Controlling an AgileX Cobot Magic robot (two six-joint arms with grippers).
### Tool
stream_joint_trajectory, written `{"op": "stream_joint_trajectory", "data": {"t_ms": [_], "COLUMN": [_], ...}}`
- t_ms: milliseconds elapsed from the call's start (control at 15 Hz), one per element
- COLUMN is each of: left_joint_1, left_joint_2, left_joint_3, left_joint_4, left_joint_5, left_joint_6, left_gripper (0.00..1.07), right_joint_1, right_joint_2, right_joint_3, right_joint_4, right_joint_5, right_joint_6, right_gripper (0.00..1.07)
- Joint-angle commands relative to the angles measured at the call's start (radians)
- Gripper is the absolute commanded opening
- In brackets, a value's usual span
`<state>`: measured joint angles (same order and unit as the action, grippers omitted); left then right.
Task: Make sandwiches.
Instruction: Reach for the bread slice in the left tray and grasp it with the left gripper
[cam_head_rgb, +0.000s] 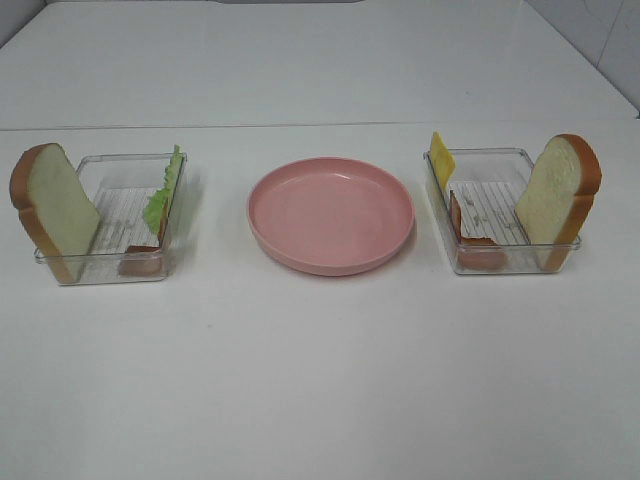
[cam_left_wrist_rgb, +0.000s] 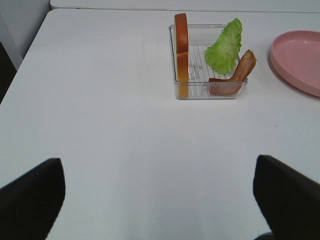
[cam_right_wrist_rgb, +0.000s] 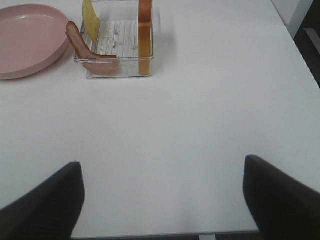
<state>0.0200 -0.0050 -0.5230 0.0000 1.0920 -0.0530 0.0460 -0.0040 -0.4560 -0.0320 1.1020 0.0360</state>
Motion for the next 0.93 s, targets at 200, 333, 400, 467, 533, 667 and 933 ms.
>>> {"op": "stream_joint_trajectory", "data": {"t_ms": [200, 333, 400, 467, 533, 667, 933], "left_joint_1": [0.001, 0.001, 0.001, 0.001, 0.001, 0.001, 0.001], "left_joint_2": [-0.018, -0.018, -0.018, -0.018, -0.018, -0.018, -0.011], "left_joint_3": [0.003, 0.003, 0.003, 0.003, 0.003, 0.003, -0.001], "left_joint_4": [-0.011, -0.011, -0.011, -0.011, -0.011, -0.011, -0.011], "left_joint_5": [-0.018, -0.018, -0.018, -0.018, -0.018, -0.018, -0.022], "left_joint_6": [0.001, 0.001, 0.001, 0.001, 0.001, 0.001, -0.004], "left_gripper": [0.94, 0.94, 0.94, 0.94, 0.94, 0.94, 0.94], "right_joint_1": [-0.005, -0.005, -0.005, -0.005, -0.005, -0.005, -0.005], "right_joint_2": [-0.031, -0.031, -0.031, -0.031, -0.031, -0.031, -0.031], "right_joint_3": [0.003, 0.003, 0.003, 0.003, 0.003, 0.003, 0.003], "right_joint_4": [-0.003, -0.003, -0.003, -0.003, -0.003, -0.003, -0.003], "right_joint_5": [-0.001, -0.001, -0.001, -0.001, -0.001, -0.001, -0.001], "right_joint_6": [-0.009, -0.009, -0.009, -0.009, -0.009, -0.009, -0.009], "right_gripper": [0.85, 0.85, 0.85, 0.85, 0.85, 0.85, 0.85]}}
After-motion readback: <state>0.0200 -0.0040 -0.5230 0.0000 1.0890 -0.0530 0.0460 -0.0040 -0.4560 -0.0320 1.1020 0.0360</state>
